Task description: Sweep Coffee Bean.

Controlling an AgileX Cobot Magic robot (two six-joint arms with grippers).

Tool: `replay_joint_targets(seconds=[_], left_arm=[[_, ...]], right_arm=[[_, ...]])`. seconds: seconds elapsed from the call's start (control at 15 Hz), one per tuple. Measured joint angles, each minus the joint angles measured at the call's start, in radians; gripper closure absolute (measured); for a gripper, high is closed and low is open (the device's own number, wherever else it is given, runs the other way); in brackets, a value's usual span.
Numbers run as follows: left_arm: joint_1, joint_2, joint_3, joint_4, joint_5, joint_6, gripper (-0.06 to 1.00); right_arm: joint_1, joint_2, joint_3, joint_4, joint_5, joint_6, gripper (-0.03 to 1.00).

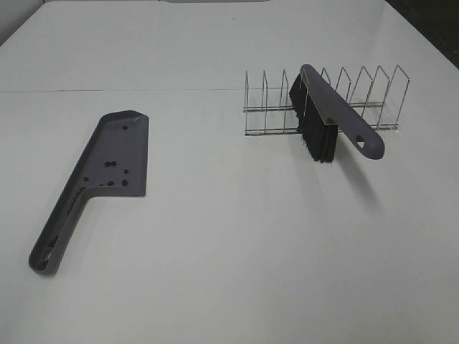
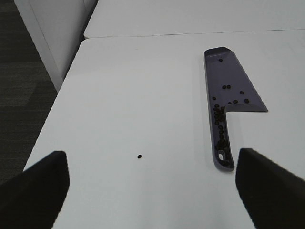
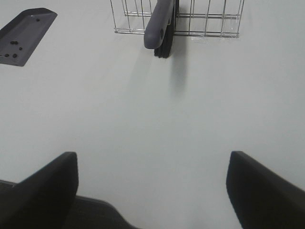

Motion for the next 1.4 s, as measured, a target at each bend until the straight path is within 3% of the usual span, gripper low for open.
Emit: replay_joint_targets(seconds=[0.2,0.4,1.4], left_arm=[[0.0,0.0,0.0,0.0,0.0,0.0,0.07],[0.0,0.0,0.0,0.0,0.0,0.0,0.07],[0.0,0.0,0.0,0.0,0.0,-0.001,0.07]], right_arm=[[-0.006,0.0,0.0,0.002,0.0,0.0,0.18],[-0.105,0.0,0.0,0.002,0.0,0.0,0.18],[-0.109,0.0,0.0,0.002,0.0,0.0,0.18]])
